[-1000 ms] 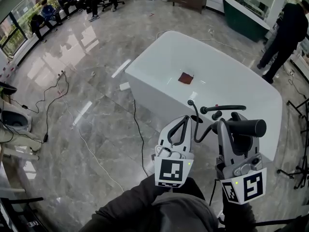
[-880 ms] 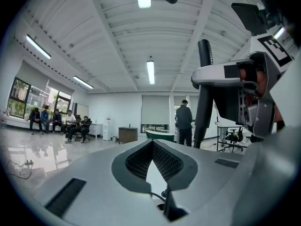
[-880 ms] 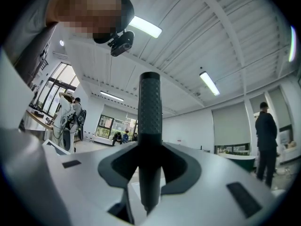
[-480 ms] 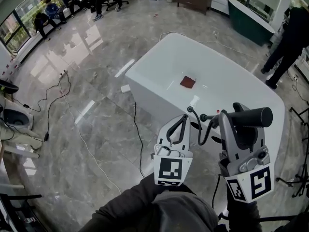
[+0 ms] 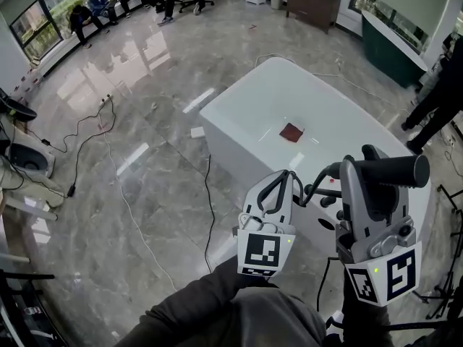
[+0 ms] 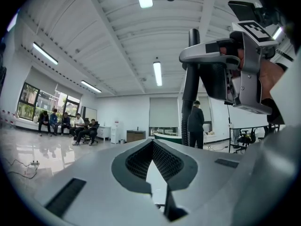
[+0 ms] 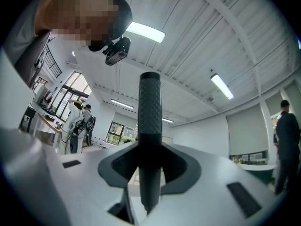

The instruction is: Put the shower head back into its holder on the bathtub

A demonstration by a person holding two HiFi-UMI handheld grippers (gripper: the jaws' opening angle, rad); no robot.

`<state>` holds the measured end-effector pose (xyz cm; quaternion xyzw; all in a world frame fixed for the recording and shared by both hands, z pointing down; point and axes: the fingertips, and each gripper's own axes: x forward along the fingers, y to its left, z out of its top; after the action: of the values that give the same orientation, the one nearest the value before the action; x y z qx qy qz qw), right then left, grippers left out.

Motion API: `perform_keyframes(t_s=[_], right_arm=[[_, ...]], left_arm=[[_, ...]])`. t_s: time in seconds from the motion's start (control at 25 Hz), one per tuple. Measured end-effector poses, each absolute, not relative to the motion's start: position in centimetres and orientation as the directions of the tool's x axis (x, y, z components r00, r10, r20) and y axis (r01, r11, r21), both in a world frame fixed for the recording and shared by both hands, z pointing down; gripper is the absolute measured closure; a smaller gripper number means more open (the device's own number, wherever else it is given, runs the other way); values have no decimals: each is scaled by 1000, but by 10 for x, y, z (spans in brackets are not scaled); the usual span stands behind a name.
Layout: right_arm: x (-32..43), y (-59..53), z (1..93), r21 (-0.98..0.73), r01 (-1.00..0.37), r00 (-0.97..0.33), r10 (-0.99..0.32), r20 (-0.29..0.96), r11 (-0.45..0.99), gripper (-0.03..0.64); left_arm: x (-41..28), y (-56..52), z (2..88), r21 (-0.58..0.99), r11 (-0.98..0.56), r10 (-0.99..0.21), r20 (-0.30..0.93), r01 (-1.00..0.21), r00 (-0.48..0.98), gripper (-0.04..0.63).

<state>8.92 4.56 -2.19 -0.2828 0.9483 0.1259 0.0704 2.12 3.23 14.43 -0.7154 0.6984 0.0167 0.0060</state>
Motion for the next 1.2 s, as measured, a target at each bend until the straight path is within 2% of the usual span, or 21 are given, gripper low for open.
perform_keyframes(t_s=[0.64, 1.2], right_arm=[[101, -7, 35, 139, -559, -828, -544, -134, 817, 485], [103, -37, 34, 118, -572, -819, -558, -134, 812, 485]], left_arm=[[29, -11, 168, 14, -5, -1000, 17, -1000, 6, 592], [37, -49, 176, 8, -50, -998, 43, -999, 51, 592]])
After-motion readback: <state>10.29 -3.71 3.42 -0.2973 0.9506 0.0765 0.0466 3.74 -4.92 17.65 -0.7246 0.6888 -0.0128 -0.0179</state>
